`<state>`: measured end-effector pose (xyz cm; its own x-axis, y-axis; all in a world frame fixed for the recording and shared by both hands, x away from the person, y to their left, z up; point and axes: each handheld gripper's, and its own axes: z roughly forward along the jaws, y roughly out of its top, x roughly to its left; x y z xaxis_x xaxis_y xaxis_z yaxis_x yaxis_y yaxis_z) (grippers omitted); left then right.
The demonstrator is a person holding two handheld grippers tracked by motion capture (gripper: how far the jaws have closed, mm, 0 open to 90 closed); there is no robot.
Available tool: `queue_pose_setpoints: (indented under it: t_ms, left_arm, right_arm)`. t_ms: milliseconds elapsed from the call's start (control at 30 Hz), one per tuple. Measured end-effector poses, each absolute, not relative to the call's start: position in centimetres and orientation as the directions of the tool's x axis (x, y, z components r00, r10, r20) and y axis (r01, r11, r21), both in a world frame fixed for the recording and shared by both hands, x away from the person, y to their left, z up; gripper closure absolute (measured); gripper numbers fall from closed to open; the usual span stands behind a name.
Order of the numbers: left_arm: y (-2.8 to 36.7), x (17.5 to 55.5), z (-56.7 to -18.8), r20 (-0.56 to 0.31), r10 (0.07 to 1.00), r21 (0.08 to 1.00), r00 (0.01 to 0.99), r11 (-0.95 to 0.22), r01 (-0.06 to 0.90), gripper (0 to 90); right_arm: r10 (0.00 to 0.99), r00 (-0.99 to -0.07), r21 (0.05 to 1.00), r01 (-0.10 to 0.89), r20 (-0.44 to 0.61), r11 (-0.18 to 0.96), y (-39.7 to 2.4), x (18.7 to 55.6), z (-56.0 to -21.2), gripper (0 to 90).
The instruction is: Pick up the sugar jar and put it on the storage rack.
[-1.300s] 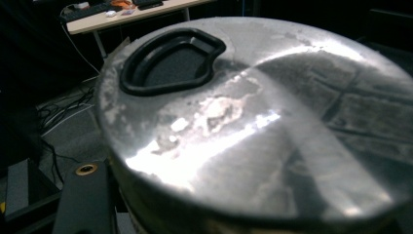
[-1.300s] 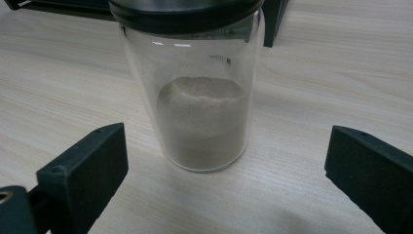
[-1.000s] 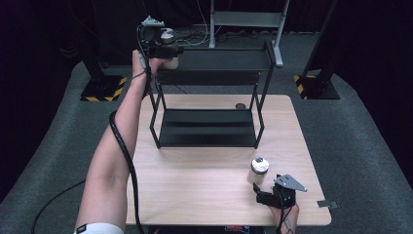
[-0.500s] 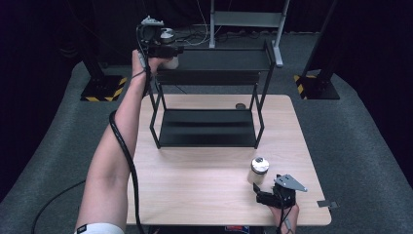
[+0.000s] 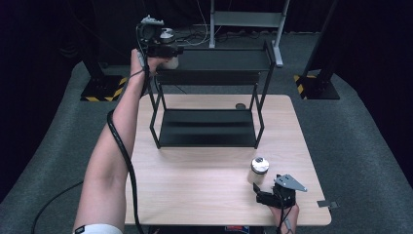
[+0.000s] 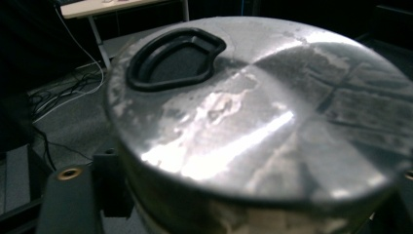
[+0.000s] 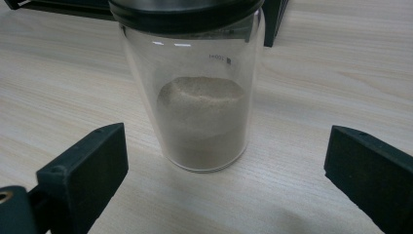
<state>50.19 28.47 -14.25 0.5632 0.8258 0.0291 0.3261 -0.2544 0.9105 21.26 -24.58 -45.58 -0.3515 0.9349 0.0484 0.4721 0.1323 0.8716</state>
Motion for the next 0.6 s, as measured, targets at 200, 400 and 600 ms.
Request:
queue_pose_setpoints:
  t_ms: [200, 400, 600]
  left_arm:
    - [28.1, 49.2, -13.0, 0.086, 0.831, 0.89, 0.549, -0.312, 0.332, 9.6]
    - [28.1, 48.0, -11.8, 0.139, 0.818, 0.871, 0.559, -0.37, 0.325, 3.1]
    - [28.2, 46.6, -11.1, 0.195, 0.793, 0.842, 0.577, -0.437, 0.316, 0.1]
  right_arm:
    - [0.935, -0.351, 0.871, 0.473, 0.05, 0.131, -24.6, 21.3, -45.6, 1.7]
    - [0.935, -0.351, 0.87, 0.475, 0.046, 0.135, -24.5, 21.3, -45.5, 1.7]
    - [0.935, -0.351, 0.869, 0.475, 0.047, 0.135, -24.5, 21.3, -45.5, 1.7]
